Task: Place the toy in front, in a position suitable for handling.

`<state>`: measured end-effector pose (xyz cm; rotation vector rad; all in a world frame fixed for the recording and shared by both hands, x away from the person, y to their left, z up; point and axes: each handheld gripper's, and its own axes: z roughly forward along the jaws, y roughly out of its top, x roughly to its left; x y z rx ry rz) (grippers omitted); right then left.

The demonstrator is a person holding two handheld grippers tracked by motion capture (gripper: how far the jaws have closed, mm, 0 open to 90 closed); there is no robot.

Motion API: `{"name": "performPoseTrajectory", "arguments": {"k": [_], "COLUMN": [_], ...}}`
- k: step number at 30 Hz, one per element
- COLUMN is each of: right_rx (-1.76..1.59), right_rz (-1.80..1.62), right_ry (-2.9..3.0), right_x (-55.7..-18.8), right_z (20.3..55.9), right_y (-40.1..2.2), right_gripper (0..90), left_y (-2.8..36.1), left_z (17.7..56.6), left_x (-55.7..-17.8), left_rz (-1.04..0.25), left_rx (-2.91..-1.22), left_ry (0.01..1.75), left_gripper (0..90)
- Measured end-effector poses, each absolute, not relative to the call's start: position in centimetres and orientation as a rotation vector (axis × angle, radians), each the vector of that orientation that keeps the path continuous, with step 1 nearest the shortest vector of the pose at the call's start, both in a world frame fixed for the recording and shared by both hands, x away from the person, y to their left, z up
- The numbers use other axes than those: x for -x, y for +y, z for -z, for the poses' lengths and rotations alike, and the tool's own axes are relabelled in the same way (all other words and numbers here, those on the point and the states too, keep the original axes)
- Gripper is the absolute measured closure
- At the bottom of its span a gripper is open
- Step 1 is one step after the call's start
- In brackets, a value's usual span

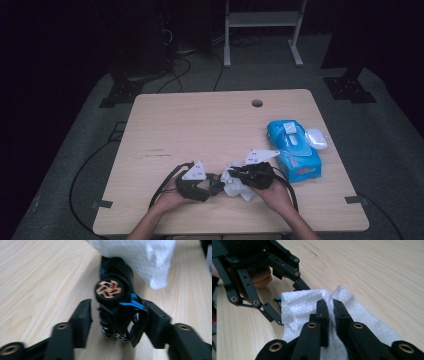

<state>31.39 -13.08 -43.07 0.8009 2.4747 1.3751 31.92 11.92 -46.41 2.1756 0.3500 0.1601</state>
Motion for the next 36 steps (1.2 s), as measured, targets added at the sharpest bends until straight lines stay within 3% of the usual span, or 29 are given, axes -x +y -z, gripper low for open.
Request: {"name": "performPoseTrajectory", "arguments": {"k": [3, 5, 6, 13, 20, 26, 32, 36], "right_rx": [-0.813, -0.808, -0.811, -0.675, -0.764, -0.646, -0.755, -0.713], "right_rz": [-1.376, -1.361, -1.377, -1.393, -1.362, -1.432, -1.359, -1.416], "right_ry": [2.474, 2.467, 2.473, 2.546, 2.470, 2.512, 2.456, 2.489], "right_x": [-31.2, -31.2, -31.2, -30.8, -31.3, -30.0, -31.2, -30.6], "right_z": [43.1, 43.0, 42.9, 42.8, 42.8, 43.2, 42.9, 42.9], "right_y": [-13.2, -12.9, -12.7, -8.7, -11.1, -8.2, -10.6, -9.4], "right_gripper": [83.9, 83.9, 84.0, 83.9, 84.0, 83.8, 83.9, 83.8], "left_y": [12.2, 12.2, 12.0, 11.9, 11.9, 11.9, 11.8, 11.7], "left_z": [46.4, 46.5, 46.5, 46.4, 46.5, 46.4, 46.5, 46.5], "left_x": [-32.2, -32.1, -31.9, -31.7, -31.8, -31.7, -31.8, -31.8], "left_rz": [-0.112, -0.108, -0.116, -0.158, -0.163, -0.165, -0.155, -0.168], "left_rx": [-2.149, -2.142, -2.141, -2.154, -2.153, -2.156, -2.143, -2.150], "left_ry": [0.373, 0.348, 0.343, 0.292, 0.286, 0.286, 0.299, 0.293], "left_gripper": [45.1, 56.3, 57.6, 58.2, 58.2, 58.2, 58.2, 58.2]}}
